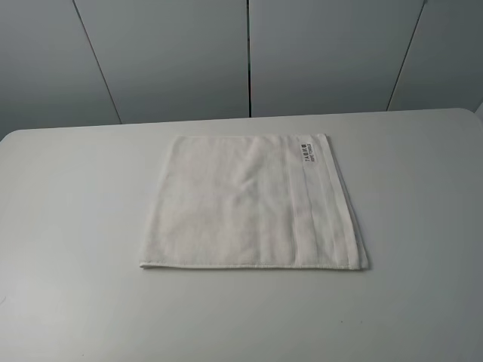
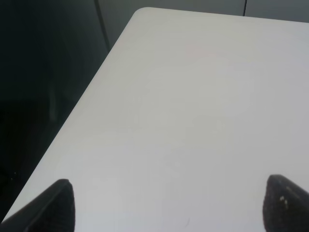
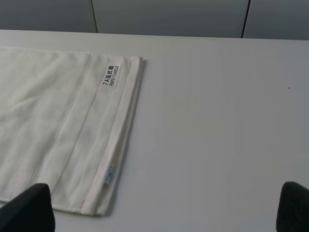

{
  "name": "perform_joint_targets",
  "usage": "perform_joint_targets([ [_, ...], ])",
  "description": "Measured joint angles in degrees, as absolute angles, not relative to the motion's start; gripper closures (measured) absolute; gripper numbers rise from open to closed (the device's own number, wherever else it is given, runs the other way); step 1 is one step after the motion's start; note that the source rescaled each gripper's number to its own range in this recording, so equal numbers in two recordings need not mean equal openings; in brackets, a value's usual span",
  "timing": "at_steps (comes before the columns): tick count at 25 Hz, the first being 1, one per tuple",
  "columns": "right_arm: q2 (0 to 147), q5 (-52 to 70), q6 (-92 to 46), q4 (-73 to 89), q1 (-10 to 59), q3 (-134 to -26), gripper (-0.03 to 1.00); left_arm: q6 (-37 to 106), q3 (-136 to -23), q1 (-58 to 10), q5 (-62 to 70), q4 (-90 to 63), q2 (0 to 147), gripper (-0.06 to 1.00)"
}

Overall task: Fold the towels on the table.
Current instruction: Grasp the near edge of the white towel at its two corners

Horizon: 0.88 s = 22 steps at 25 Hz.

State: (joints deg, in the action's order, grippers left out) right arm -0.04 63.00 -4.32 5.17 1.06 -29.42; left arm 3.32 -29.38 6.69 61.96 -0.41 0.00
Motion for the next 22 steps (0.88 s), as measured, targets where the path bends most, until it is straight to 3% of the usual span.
perform_joint_targets([
  [22,-0.04,62.87,-2.63,6.91,1.06,-29.42,-0.03,3.32,-29.38,5.58,61.96,-0.41,0.0,-0.06],
])
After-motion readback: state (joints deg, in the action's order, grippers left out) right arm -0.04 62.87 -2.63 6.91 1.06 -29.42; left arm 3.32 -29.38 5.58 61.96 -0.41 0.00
